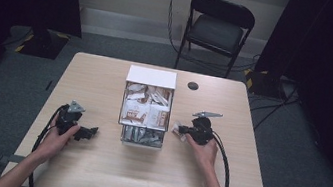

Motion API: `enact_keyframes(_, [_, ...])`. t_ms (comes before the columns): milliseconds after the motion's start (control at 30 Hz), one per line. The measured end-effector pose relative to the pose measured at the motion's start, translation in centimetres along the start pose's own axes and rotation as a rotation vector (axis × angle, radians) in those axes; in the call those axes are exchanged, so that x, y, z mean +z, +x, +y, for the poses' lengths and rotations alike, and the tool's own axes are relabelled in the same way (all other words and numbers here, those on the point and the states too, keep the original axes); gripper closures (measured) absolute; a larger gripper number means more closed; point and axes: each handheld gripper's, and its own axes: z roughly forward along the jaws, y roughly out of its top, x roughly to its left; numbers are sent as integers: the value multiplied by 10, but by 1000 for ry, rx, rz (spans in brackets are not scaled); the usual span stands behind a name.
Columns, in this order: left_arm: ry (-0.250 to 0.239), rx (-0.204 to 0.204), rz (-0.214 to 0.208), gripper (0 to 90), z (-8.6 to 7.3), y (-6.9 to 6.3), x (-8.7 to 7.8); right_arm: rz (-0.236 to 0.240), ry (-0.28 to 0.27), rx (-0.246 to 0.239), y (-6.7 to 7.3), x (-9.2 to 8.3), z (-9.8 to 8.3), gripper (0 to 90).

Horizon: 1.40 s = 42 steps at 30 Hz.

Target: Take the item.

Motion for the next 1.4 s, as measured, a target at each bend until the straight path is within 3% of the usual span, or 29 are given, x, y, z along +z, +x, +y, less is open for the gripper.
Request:
enact_keyframes(67, [3, 6, 1, 0, 0, 0, 0, -27, 13, -5, 0, 2, -2, 843])
enact_keyframes(367, [0, 0, 0, 0, 0, 0, 0, -31, 11, 23, -6, 2, -1, 725])
enact_keyframes(567, [0, 0, 0, 0, 0, 0, 0, -29, -35, 40, -6, 2, 1, 607])
enact_keyframes(933, [0, 1, 0, 0, 0, 0, 0, -69, -45, 45, -6, -4, 3, 450])
enact_keyframes(1200, [0, 0, 0, 0, 0, 0, 0, -80, -69, 48, -8, -29, 7, 415])
enact_keyframes(1400, [0, 0, 0, 0, 0, 0, 0, -84, -122, 47, -4, -65, 7, 364])
